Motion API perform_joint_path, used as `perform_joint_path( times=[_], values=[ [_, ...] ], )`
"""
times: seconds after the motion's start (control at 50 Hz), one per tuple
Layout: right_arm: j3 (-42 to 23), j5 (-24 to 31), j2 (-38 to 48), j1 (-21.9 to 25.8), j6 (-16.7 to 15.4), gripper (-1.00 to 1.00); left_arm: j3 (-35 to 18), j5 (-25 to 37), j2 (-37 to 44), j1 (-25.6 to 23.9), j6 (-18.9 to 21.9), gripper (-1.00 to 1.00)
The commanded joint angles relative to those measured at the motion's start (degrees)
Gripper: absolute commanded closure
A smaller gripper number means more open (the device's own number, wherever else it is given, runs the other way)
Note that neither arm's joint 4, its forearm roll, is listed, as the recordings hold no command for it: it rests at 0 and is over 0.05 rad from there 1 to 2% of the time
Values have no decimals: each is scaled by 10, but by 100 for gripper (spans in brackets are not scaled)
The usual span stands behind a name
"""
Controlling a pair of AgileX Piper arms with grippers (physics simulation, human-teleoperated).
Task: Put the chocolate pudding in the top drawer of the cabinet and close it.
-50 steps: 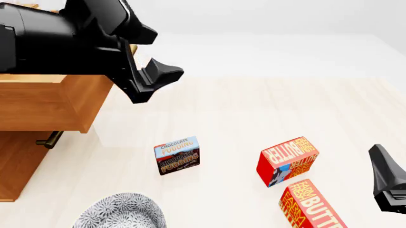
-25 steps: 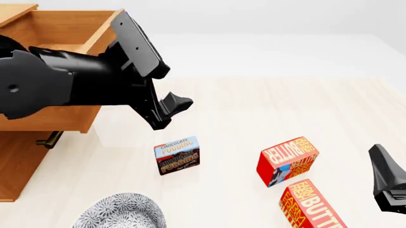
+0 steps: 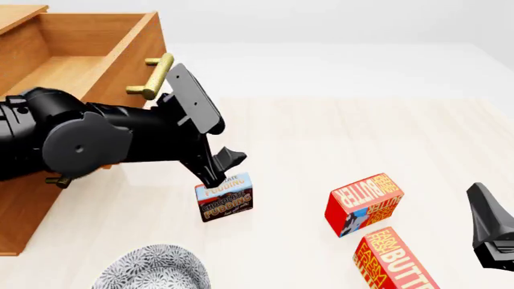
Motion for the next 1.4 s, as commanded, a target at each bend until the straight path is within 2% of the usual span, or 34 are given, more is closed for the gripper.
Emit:
perform_joint_path(
  times=[0.02, 0.72, 0.84, 1.32, 1.4],
  values=[
    [0, 0, 0, 0, 0, -100, 20, -30, 29, 6, -8, -100],
    [0, 0, 0, 0, 0, -100, 74, -87, 56, 19, -9, -100],
    [0, 0, 0, 0, 0, -100, 77, -97, 82, 14, -27, -100],
    [0, 7, -8, 0, 0, -100, 96, -131, 108, 22, -27, -100],
    [0, 7, -7, 0, 0, -100, 95, -133, 115, 19, -37, -100]
  ],
)
